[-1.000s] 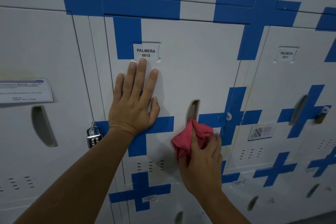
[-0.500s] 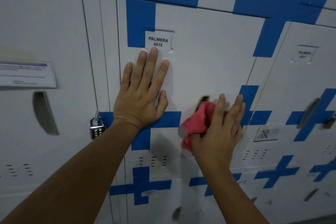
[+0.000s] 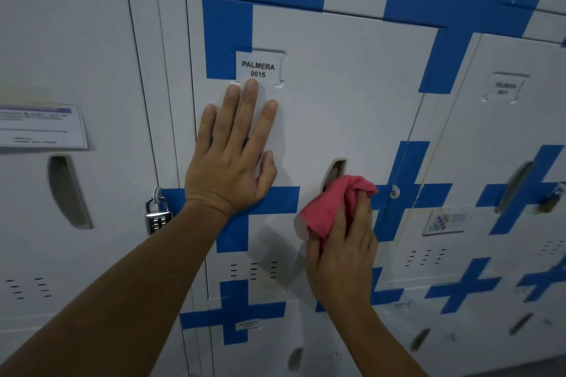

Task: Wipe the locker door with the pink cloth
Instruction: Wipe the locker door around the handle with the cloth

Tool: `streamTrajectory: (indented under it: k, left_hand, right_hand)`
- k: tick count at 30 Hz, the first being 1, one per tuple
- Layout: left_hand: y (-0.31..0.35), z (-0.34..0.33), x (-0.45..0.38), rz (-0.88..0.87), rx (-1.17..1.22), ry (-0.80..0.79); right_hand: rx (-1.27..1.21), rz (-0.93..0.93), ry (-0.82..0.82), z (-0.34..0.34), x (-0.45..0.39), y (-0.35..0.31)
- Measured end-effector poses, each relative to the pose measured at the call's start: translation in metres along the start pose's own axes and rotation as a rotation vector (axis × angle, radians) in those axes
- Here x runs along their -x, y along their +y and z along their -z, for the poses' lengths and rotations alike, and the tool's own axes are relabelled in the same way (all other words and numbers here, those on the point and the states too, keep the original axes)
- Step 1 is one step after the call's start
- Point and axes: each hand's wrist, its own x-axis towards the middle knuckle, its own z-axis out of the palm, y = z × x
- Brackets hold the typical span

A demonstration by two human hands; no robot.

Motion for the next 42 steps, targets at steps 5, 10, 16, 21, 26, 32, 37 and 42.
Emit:
streamTrajectory:
  k: [5,10,16,21,26,32,37,42]
  left_hand:
    - [0.001,-0.001,-0.001,-0.003,0.007,0.015]
    - [0.0,0.0,0.0,-0.001,-0.002,-0.002]
    - [0.001,0.002,-0.001,0.003,0.004,-0.025]
    - [0.001,0.001,0.0,0.002,-0.003,-0.028]
    - [0.0,0.003,-0.001,0.007,0.009,-0.047]
    - [0.001,0.003,0.0,0.004,0.005,-0.041]
    - [0.001,0.003,-0.001,0.004,0.013,-0.031]
    - [0.001,0.003,0.0,0.004,0.002,-0.025]
  right_hand:
    - [0.077,-0.004,-0.101,0.005,-0.016,-0.008]
    - [0.108,-0.014,-0.089,0.021,-0.031,-0.023]
    - [0.24,-0.005,-0.154,0.033,-0.033,-0.021]
    - [0.272,-0.014,-0.249,0.037,-0.027,-0.02]
    - [0.308,-0.052,-0.403,0.054,-0.045,-0.039]
    - [0.3,-0.075,-0.495,0.063,-0.051,-0.04]
    - [0.173,-0.11,-0.451,0.058,-0.022,-0.016]
    - [0.023,-0.109,-0.265,0.044,0.036,0.015]
